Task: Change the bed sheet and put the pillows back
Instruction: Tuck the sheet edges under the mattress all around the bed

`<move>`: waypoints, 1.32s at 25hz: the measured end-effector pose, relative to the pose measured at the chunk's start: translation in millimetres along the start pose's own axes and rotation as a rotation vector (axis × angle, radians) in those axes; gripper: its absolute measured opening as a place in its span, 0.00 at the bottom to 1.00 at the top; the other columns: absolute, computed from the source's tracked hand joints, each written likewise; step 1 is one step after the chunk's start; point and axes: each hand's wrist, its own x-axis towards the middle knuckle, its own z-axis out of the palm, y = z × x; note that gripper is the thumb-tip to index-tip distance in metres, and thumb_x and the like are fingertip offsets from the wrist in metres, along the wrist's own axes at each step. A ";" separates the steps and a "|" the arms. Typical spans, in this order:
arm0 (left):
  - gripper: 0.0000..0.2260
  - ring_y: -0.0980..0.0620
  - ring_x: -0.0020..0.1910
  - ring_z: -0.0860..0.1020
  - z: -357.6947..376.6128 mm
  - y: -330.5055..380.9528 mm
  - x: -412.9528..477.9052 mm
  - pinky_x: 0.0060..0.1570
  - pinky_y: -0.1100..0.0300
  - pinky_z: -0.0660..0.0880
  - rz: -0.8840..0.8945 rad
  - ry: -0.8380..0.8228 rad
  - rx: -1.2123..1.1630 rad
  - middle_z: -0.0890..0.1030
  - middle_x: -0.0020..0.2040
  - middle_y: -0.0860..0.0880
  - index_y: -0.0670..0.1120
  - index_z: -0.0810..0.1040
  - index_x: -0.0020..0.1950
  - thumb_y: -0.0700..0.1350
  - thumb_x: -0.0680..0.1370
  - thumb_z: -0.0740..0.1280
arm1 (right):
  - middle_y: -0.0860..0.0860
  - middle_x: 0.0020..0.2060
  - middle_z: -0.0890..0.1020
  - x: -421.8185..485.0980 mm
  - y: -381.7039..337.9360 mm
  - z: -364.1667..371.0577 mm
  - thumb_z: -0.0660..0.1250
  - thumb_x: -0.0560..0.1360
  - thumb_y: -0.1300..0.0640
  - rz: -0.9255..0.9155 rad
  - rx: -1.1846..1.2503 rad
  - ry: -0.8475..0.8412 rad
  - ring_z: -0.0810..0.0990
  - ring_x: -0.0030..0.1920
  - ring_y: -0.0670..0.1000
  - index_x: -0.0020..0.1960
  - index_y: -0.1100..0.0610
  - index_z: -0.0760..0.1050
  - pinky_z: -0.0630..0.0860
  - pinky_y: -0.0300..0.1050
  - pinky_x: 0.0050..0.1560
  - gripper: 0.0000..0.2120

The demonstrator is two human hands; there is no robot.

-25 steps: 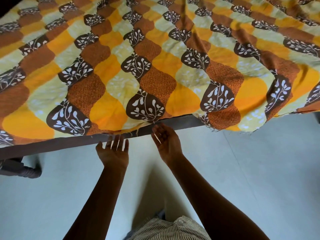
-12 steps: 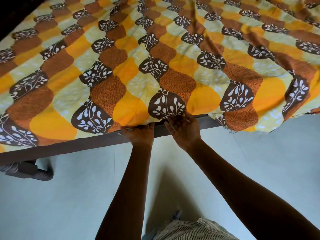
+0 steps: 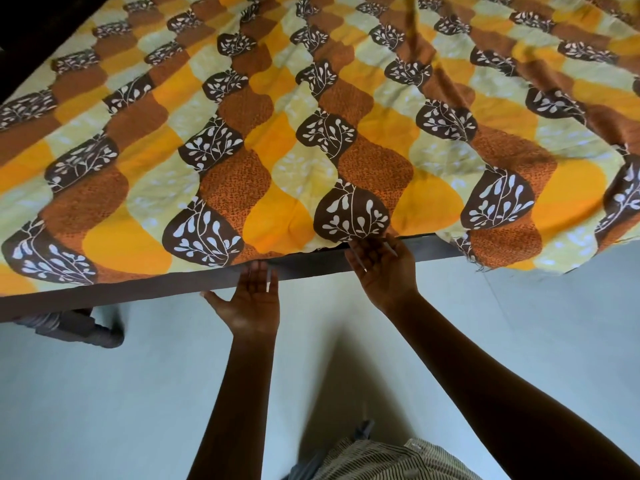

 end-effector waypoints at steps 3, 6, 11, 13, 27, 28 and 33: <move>0.40 0.42 0.66 0.72 11.4 -5.3 5.5 0.68 0.46 0.64 -0.027 -0.076 -0.077 0.72 0.67 0.40 0.40 0.65 0.71 0.71 0.74 0.46 | 0.55 0.52 0.82 -0.1 -0.2 0.6 0.56 0.79 0.50 0.006 -0.001 0.000 0.79 0.57 0.54 0.54 0.57 0.77 0.73 0.49 0.60 0.14; 0.38 0.39 0.67 0.69 36.9 -14.1 20.6 0.69 0.43 0.63 0.002 -0.104 -0.056 0.69 0.69 0.41 0.45 0.62 0.72 0.71 0.74 0.44 | 0.56 0.53 0.81 -0.2 -1.5 1.1 0.56 0.79 0.49 0.003 0.000 -0.002 0.78 0.58 0.54 0.55 0.57 0.76 0.73 0.49 0.61 0.15; 0.21 0.42 0.64 0.72 42.8 -40.6 -3.7 0.60 0.48 0.70 0.033 0.085 0.140 0.73 0.65 0.43 0.47 0.67 0.69 0.56 0.81 0.53 | 0.57 0.57 0.80 0.9 0.4 0.9 0.56 0.79 0.49 0.014 0.020 -0.009 0.78 0.60 0.54 0.59 0.58 0.74 0.73 0.49 0.62 0.17; 0.19 0.43 0.62 0.74 32.2 -57.5 -21.7 0.62 0.49 0.70 -0.047 0.143 0.162 0.74 0.64 0.43 0.44 0.69 0.66 0.53 0.81 0.54 | 0.57 0.58 0.80 2.5 1.3 -1.0 0.56 0.78 0.48 0.020 0.001 -0.004 0.78 0.60 0.54 0.62 0.58 0.73 0.72 0.49 0.63 0.19; 0.29 0.39 0.66 0.70 67.5 -89.1 5.5 0.66 0.45 0.66 -0.084 -0.064 0.112 0.74 0.62 0.40 0.44 0.67 0.68 0.63 0.78 0.48 | 0.55 0.51 0.82 6.7 -15.2 -20.9 0.57 0.79 0.51 0.030 -0.169 0.001 0.79 0.56 0.53 0.56 0.57 0.76 0.72 0.50 0.62 0.14; 0.24 0.41 0.65 0.71 64.8 -90.7 -1.7 0.66 0.46 0.67 -0.090 -0.007 0.177 0.75 0.59 0.41 0.43 0.69 0.65 0.59 0.80 0.52 | 0.55 0.50 0.82 7.7 -15.6 -23.6 0.59 0.79 0.52 0.037 -0.212 0.016 0.80 0.54 0.53 0.55 0.57 0.76 0.73 0.49 0.60 0.12; 0.08 0.45 0.51 0.78 39.3 -94.7 -20.5 0.47 0.52 0.76 -0.152 0.117 0.318 0.78 0.51 0.44 0.42 0.75 0.49 0.44 0.80 0.58 | 0.54 0.49 0.82 -4.7 -32.5 -53.2 0.61 0.78 0.56 0.057 -0.255 0.126 0.80 0.52 0.52 0.53 0.57 0.76 0.76 0.45 0.51 0.08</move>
